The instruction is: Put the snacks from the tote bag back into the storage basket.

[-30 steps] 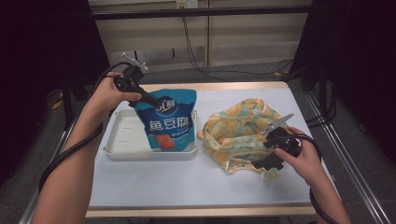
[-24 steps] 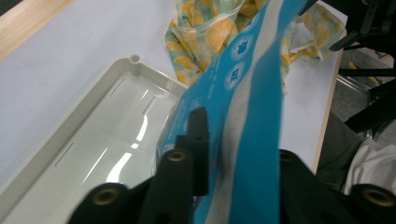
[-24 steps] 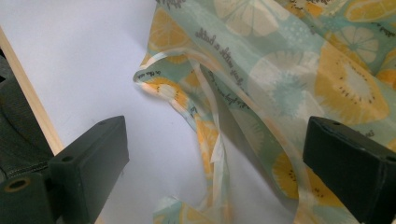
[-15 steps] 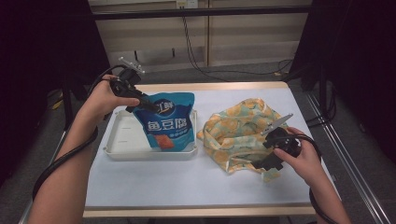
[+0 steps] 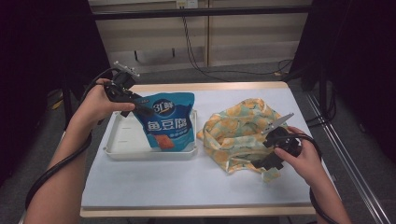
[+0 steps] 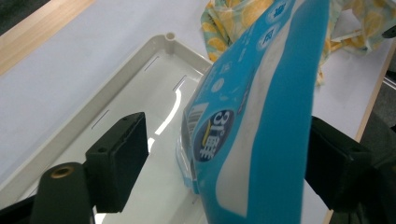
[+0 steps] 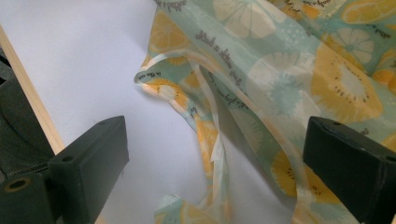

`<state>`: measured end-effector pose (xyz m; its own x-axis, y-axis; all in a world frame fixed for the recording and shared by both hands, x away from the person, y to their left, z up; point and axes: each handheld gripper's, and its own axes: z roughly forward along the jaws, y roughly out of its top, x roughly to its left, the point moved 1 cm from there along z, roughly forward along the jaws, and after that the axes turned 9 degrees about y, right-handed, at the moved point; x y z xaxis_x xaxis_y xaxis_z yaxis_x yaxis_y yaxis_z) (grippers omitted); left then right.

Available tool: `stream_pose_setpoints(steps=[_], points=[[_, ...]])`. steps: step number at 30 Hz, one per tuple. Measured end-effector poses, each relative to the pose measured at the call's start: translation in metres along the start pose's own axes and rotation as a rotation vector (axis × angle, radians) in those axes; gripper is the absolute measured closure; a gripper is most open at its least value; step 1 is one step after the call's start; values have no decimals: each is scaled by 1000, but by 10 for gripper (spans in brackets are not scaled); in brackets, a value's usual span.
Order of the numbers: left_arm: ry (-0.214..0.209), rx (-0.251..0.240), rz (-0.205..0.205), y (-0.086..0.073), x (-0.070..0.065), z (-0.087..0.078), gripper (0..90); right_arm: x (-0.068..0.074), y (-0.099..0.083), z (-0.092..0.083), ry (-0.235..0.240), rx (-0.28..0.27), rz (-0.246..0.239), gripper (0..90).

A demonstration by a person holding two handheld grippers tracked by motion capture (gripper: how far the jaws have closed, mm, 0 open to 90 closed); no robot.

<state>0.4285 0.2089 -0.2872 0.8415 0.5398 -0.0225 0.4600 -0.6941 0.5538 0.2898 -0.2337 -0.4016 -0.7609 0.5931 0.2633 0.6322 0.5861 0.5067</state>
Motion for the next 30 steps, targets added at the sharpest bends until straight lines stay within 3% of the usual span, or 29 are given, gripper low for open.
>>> stream_pose_setpoints(steps=[1, 3, 4, 5, 6, 18, 22, 26, 28, 30], points=[[0, -17, -22, -1, -1, 1, 202, 0, 0, 0, -1, 0, -2, 61], [-13, -10, -3, -4, 1, 0, 195, 0, 0, 0, 0, 3, 4, 61], [-15, -24, -26, -6, 0, 1, 195, 0, 0, 0, -1, 3, 4, 61], [-16, -5, -5, -7, 1, 0, 187, 0, 0, 0, -1, 3, 3, 61], [-16, -18, -27, -8, 0, 1, 175, 0, 0, 0, -1, 2, 3, 61], [18, -11, -40, -25, 1, 3, 125, 0, 0, -1, -1, -2, -3, 61], [24, -40, -80, -32, 2, 2, 124, 0, 0, -1, 0, -2, -2, 61], [27, -35, -63, -38, 5, 1, 122, 0, 0, -1, -1, -4, -4, 61], [26, -50, -92, -40, 3, 2, 122, 0, 0, -1, 0, -2, -3, 61], [21, -47, -79, -44, 4, 3, 121, 0, 1, -1, -1, -2, -3, 61]])
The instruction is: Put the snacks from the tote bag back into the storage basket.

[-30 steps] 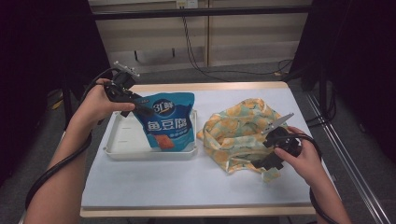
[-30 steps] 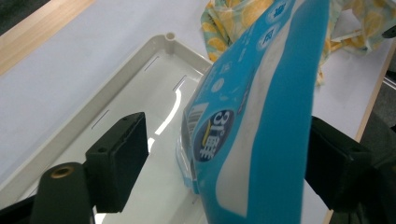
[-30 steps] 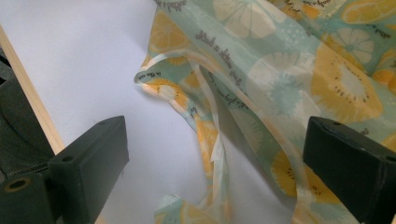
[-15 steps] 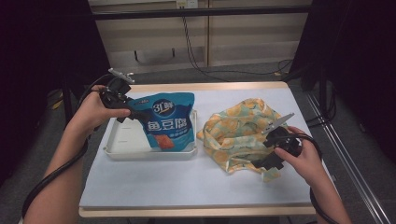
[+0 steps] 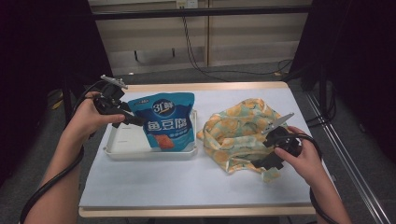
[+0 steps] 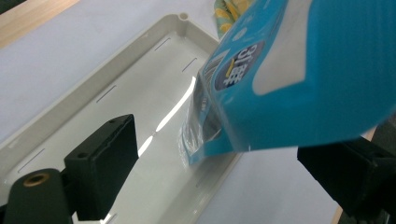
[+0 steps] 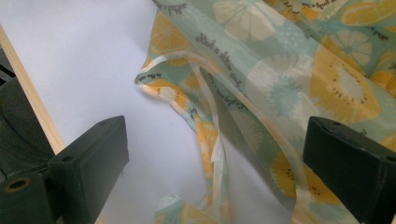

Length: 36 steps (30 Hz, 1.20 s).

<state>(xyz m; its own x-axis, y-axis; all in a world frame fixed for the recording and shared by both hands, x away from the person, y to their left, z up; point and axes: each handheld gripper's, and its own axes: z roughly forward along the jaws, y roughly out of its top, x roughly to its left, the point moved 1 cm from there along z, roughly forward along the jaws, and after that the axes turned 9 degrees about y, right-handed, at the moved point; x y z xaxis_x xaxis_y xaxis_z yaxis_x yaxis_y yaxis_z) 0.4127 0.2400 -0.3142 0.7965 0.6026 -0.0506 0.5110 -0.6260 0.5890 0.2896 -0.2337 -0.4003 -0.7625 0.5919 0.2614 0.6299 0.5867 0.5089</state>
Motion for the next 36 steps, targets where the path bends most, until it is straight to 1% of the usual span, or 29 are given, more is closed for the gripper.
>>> stream_pose_setpoints(steps=[1, 3, 5, 6, 9, 12, 16, 17, 19, 20, 21, 23, 25, 27, 28, 31, 34, 36], points=[[5, 0, -8, -2, 0, 1, 121, 0, 0, 0, -1, -2, -1, 61], [5, 8, -9, -5, 0, 3, 119, 0, 0, 0, 1, -1, 0, 61], [2, 6, -11, -7, 1, 4, 118, 0, 0, 0, -1, -1, 1, 61], [3, -2, -20, -9, 1, 5, 118, 0, 0, 0, -1, 0, 1, 61], [3, 1, -24, -12, 1, 6, 117, 1, 0, 0, -1, 1, 2, 61], [-6, -11, -30, -15, 1, 8, 117, 0, 0, 0, 0, 0, 2, 61], [-6, -29, -49, -20, 0, 10, 116, 1, 1, -1, -1, -3, -3, 61], [-3, -27, -53, -21, 0, 11, 116, 1, 1, -1, -2, -4, -3, 61], [-5, -21, -45, -24, 0, 12, 114, 1, 1, -2, 0, -7, -6, 61], [2, -30, -62, -25, -1, 13, 114, 1, 1, -2, -1, -6, -8, 61], [-3, -28, -55, -26, -1, 13, 114, 1, 1, -2, 1, -6, -6, 61], [1, -27, -64, -29, -1, 14, 112, 1, 1, -2, 2, -6, -8, 61], [7, -32, -62, -32, 0, 14, 110, 1, 1, -2, 0, -6, -6, 61], [11, -24, -70, -35, 0, 15, 109, 0, 1, -3, -2, -8, -8, 61], [10, -28, -72, -36, 0, 16, 108, 1, 1, -3, -1, -6, -2, 61], [15, -24, -69, -41, 1, 17, 108, 0, 1, -2, 1, -7, -5, 61], [5, -22, -79, -45, -2, 21, 107, 0, 1, -2, 0, -7, -8, 61], [0, -23, -75, -47, -3, 23, 107, 0, 1, -1, 0, -7, -7, 61]])
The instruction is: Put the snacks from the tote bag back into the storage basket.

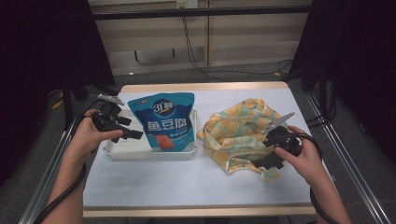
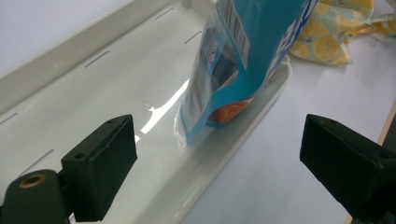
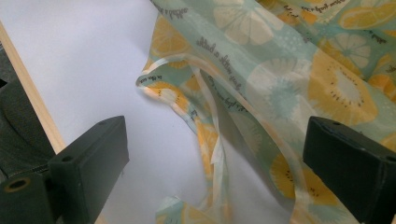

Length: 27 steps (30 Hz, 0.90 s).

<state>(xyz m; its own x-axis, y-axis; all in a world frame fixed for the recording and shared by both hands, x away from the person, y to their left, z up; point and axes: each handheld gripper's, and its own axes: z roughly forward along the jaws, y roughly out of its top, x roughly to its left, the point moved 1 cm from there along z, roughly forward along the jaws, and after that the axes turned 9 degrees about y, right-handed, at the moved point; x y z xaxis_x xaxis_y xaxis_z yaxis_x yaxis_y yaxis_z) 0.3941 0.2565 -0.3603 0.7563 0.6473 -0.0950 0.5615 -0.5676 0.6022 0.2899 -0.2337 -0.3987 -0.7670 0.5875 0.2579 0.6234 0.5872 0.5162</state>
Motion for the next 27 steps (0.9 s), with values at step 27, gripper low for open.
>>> stream_pose_setpoints(steps=[27], points=[[-5, -43, -52, -36, -10, 22, 104, 3, 2, -1, 7, -5, -1, 61]])
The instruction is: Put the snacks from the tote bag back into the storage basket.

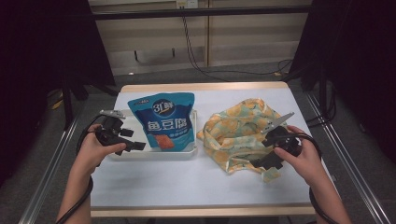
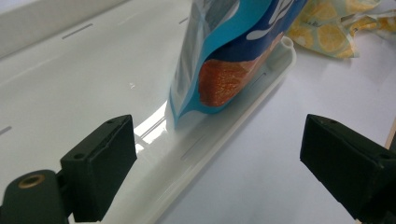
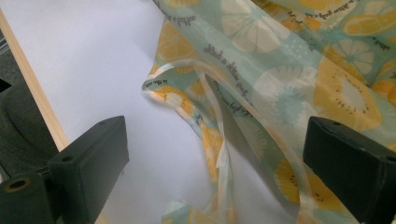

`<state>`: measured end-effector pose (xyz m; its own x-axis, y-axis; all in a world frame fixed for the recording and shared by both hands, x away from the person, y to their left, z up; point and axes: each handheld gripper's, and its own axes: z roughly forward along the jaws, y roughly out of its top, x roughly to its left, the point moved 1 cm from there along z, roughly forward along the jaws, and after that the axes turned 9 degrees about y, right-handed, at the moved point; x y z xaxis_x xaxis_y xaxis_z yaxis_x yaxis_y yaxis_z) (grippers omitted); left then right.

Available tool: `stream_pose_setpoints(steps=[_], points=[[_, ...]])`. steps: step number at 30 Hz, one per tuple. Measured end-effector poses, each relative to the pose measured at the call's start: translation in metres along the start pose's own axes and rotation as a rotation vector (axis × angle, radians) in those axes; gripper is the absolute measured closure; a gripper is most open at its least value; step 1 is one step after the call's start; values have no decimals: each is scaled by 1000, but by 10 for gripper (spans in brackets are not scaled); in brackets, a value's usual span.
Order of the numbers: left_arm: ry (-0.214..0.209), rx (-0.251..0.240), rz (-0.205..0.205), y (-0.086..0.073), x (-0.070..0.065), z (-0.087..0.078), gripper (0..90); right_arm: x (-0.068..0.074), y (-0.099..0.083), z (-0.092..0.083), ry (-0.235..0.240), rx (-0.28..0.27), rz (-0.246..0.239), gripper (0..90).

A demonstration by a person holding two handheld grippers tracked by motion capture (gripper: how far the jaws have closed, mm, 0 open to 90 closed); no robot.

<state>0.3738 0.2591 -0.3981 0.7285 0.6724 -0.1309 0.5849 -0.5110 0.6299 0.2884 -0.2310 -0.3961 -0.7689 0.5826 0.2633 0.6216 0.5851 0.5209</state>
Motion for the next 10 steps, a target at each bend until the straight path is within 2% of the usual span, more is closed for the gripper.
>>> stream_pose_setpoints(steps=[5, 6, 8, 10], points=[[10, -10, 3, -6, -5, 5, 102, -1, 0, 2, 4, -3, 2, 61], [10, -25, -1, -8, -6, 7, 101, 0, 0, 2, 4, -4, 1, 61], [1, -18, 3, -9, -7, 9, 101, 0, -1, 2, 5, -6, -5, 61], [17, 10, 17, -10, -9, 10, 98, 0, -1, 1, 1, -4, 1, 61]])
